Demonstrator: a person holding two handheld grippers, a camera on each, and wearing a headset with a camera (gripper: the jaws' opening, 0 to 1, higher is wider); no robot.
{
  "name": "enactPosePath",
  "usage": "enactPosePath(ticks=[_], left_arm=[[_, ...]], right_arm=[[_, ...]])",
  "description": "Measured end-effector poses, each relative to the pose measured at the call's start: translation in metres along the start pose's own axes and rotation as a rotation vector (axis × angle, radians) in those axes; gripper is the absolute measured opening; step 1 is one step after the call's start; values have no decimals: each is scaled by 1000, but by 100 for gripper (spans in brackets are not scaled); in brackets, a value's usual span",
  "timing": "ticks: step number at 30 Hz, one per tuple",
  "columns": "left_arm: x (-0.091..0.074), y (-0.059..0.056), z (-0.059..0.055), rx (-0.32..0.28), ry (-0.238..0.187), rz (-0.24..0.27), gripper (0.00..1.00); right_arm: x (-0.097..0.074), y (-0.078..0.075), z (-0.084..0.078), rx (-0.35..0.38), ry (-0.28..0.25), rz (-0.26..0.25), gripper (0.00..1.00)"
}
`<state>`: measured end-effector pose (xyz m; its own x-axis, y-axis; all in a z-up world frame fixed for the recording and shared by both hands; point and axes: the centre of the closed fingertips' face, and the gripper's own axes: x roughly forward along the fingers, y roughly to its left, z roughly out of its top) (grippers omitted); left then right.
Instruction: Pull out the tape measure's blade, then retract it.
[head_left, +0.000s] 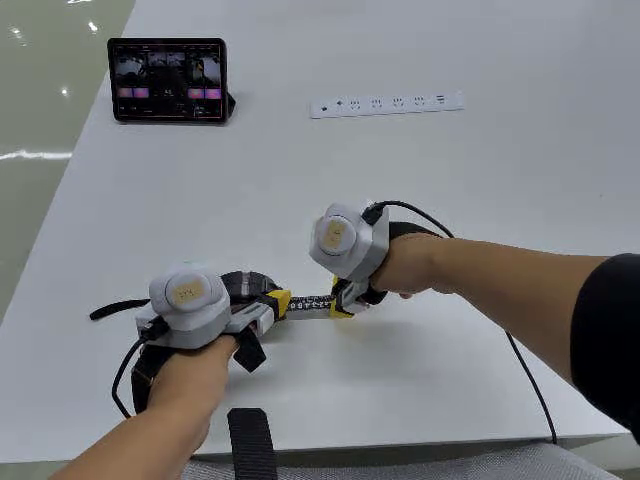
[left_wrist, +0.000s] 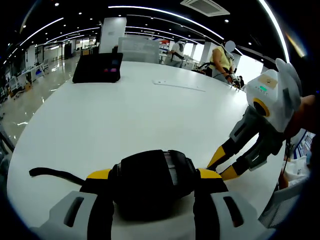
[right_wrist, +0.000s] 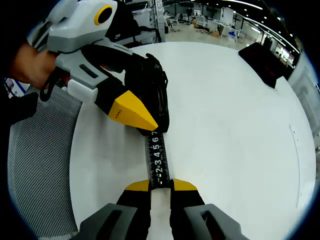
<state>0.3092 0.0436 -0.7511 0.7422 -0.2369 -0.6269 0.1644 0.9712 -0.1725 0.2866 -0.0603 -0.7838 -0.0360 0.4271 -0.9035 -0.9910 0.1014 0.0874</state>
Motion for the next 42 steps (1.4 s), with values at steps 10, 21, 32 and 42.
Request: enactPosePath(ticks=[10,21,32,42], left_arm=[[0,0,0,-5,0,-2,60],[0,0,0,-5,1,-3,60],[-1,0,0,-7,2,-4,60],[0,0,0,-9,2,-5,60]], right_arm=[[5,-1,9,20,-25,-1,10],[6,2,14,2,-40,-6,10],[7,3,17,11,-47,-2,10],[9,3,20,8,-61,3,10]])
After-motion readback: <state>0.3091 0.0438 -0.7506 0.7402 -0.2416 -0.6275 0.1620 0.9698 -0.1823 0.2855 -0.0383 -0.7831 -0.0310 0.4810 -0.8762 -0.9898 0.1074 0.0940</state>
